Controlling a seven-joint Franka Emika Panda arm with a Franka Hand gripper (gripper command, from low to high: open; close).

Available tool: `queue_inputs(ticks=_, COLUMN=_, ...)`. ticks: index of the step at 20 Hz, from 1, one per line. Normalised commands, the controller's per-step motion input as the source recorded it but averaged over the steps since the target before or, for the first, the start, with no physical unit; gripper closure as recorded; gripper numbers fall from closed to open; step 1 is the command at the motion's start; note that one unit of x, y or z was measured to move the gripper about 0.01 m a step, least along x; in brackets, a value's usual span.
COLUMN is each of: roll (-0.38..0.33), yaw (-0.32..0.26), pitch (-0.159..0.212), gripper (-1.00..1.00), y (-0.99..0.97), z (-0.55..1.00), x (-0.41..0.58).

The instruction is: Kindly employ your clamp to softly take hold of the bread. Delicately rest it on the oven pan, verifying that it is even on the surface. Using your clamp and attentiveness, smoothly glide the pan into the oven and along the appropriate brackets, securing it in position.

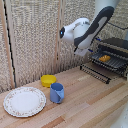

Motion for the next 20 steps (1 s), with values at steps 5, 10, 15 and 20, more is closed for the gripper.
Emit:
queue_inputs(ticks=5, roll=-0.152, yaw=0.291, pitch=0.087, gripper=-1.0, y=-0.18, z=-0.24, x=0.0)
queue_inputs(ticks=10, roll=-0.029, yaw=0.275, pitch=0.051, gripper=-1.0, y=-0.45, z=-0.09, x=0.0)
queue_inputs(ticks=15, roll=0.011, yaw=0.273, pitch=0.04, gripper=-1.0, y=-0.5, z=-0.02, x=0.0)
queue_inputs(ticks=20, roll=0.037, yaw=0.248, pitch=0.002, gripper=-1.0, y=-0.52, z=-0.04, x=0.0)
